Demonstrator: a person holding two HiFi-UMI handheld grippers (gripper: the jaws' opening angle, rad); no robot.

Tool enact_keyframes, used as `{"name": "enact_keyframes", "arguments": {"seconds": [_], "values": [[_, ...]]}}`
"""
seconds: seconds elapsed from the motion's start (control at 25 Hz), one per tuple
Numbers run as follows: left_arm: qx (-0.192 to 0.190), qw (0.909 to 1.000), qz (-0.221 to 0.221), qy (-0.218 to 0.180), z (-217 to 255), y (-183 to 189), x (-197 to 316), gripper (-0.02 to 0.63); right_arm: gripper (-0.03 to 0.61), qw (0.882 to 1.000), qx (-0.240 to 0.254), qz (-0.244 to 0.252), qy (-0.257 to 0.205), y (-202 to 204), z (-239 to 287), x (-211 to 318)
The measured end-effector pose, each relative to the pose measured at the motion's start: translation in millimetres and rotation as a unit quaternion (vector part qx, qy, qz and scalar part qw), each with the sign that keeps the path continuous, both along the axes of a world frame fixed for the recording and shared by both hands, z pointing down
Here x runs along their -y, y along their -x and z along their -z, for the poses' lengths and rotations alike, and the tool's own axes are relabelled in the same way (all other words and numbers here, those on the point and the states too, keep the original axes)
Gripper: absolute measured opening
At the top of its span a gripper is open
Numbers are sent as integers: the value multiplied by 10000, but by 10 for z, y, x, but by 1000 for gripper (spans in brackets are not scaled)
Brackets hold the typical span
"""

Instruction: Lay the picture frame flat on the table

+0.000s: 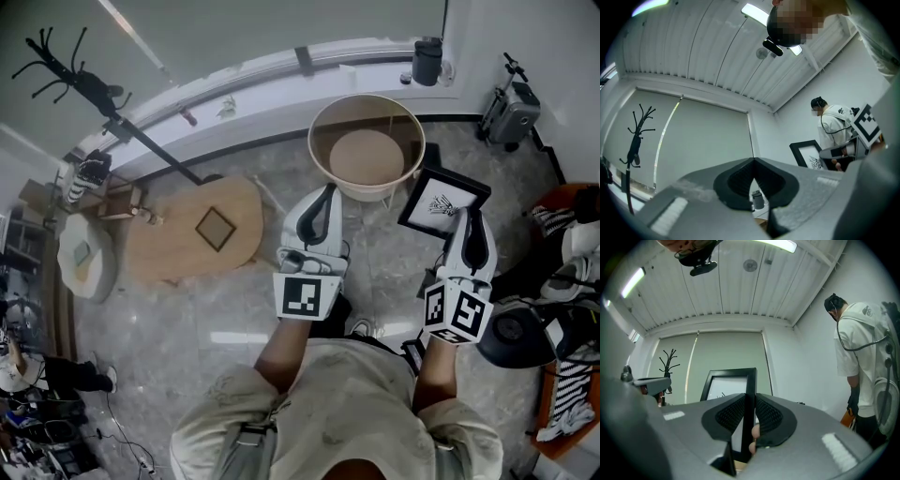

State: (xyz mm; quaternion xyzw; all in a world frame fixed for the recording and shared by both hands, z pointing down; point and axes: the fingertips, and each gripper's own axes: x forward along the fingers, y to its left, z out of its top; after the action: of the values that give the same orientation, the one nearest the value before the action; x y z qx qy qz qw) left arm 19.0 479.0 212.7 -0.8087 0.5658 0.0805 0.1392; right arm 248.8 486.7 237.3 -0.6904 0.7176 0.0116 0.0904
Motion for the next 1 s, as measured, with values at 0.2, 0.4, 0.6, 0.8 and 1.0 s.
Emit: {"name": "enact_keyframes", "arguments": {"seconds": [0.2, 0.4, 0.6, 0.8, 1.0], "values": [[-25, 10000, 38, 14, -29, 95, 239, 3, 71, 9999, -100, 29, 10, 108, 8, 258], [-89, 9999, 60, -63, -35, 227, 528, 3, 71, 9998, -204, 41, 22, 247, 15, 546], [-117, 9999, 56, 10, -93, 390, 862, 3, 71, 9996, -262, 13, 55, 393, 0, 894], [-108, 9999, 86, 58, -127, 666, 1223, 3, 71, 9995, -310, 40, 89, 660, 1, 1277], [-274, 9995, 123, 77, -140, 963, 1536, 3, 71, 9991, -388, 80, 141, 953, -1, 1596]]}}
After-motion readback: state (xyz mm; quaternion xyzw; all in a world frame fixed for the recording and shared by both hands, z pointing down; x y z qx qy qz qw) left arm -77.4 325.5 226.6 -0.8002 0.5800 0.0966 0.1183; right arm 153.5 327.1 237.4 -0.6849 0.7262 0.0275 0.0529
